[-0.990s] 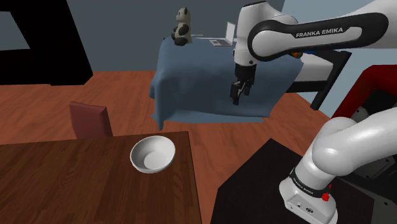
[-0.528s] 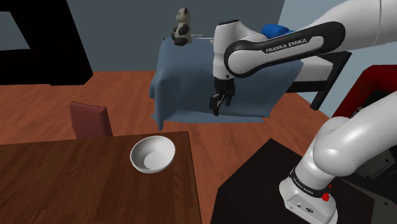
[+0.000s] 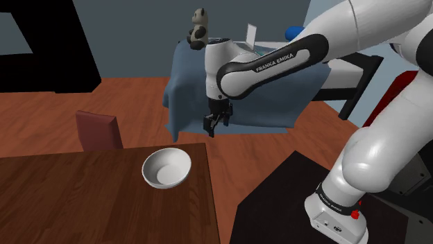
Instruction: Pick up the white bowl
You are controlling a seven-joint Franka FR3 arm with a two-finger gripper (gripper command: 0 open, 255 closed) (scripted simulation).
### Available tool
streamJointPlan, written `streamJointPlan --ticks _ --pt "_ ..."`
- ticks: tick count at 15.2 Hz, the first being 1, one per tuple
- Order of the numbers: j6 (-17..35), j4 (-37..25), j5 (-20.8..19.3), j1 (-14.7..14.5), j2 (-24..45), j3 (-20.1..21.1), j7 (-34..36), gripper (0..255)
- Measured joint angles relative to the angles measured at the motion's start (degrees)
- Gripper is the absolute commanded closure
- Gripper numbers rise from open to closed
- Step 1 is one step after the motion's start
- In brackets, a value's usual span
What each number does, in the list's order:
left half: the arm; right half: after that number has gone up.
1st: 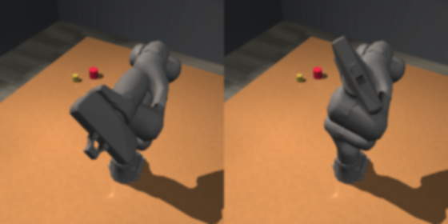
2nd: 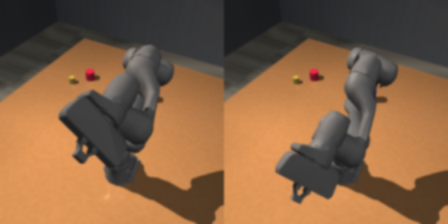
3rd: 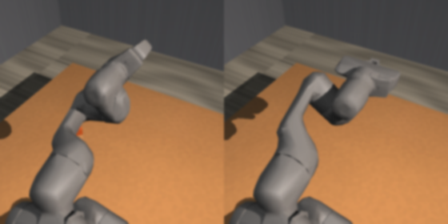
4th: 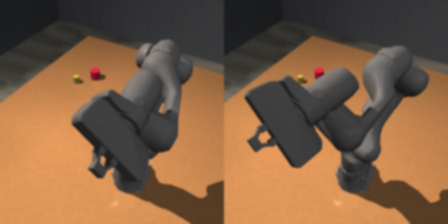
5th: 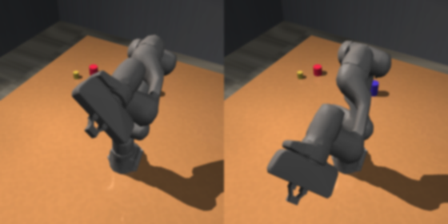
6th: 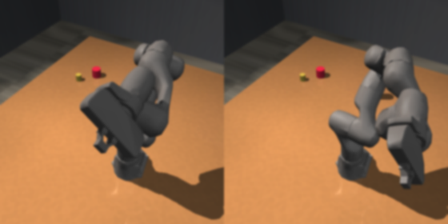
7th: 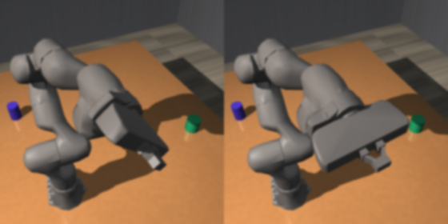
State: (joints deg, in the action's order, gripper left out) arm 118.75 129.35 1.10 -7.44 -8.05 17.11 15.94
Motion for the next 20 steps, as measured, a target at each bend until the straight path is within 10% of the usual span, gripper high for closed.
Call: streamJointPlan --ticks 12,19,20 --pt "5.1 -19.1 -6.8 -4.8 24.7 3.1 10.4 0" --pt "9.3 -18.1 -8.2 -5.5 28.0 2.6 11.5 0" --pt "9.6 -18.1 -8.4 -5.6 28.3 2.6 11.6 255"
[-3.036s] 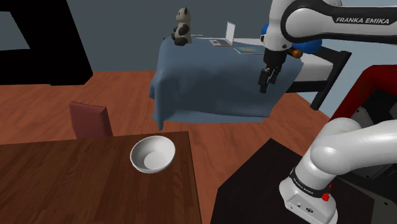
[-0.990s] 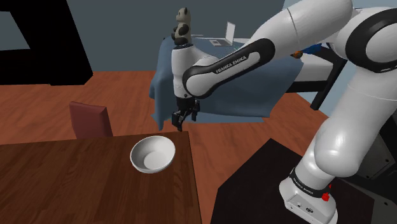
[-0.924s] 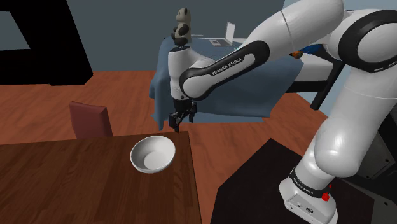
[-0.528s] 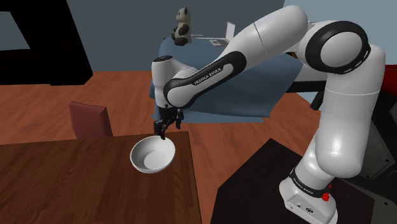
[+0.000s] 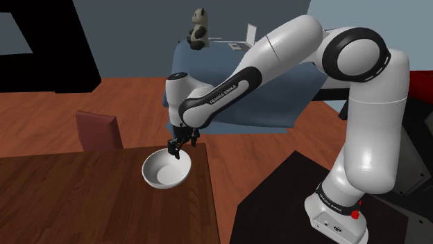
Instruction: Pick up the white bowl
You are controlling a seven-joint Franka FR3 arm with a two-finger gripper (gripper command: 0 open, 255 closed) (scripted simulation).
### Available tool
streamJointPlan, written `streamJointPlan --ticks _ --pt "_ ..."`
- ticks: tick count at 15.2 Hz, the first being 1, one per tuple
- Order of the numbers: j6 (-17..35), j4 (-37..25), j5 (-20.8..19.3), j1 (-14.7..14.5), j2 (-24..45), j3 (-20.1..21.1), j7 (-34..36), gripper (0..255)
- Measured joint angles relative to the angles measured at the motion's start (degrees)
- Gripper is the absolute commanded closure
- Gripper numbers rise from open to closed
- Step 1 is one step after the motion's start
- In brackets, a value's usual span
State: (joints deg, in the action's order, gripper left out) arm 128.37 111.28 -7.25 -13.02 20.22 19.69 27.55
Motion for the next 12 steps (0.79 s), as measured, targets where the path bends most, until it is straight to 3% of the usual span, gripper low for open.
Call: streamJointPlan --ticks 12 --pt "-0.4 -0.1 0.2 0.0 -0.4 0.1 0.0 255"
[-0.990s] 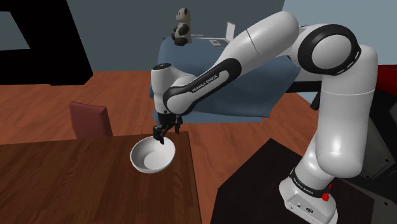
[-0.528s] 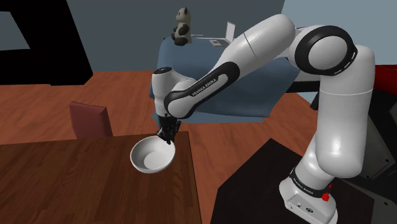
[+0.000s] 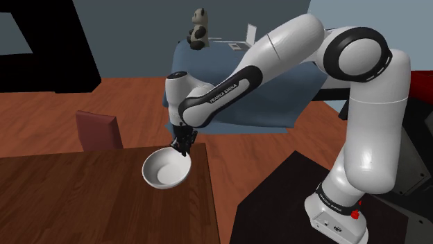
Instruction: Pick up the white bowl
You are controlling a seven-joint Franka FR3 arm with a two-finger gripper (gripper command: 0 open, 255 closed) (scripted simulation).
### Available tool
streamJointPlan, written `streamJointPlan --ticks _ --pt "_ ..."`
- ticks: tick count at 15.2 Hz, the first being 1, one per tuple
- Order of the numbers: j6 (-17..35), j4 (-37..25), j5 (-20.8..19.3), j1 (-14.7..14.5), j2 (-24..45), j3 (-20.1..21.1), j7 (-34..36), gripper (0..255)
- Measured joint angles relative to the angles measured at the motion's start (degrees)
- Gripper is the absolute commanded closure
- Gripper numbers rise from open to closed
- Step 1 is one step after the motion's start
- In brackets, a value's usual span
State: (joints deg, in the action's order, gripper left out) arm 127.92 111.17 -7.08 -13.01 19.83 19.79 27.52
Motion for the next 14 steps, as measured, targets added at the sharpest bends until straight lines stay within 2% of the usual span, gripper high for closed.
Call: streamJointPlan --ticks 14 --pt "-8.9 -4.1 2.4 0.8 -5.1 0.9 -1.5 255"
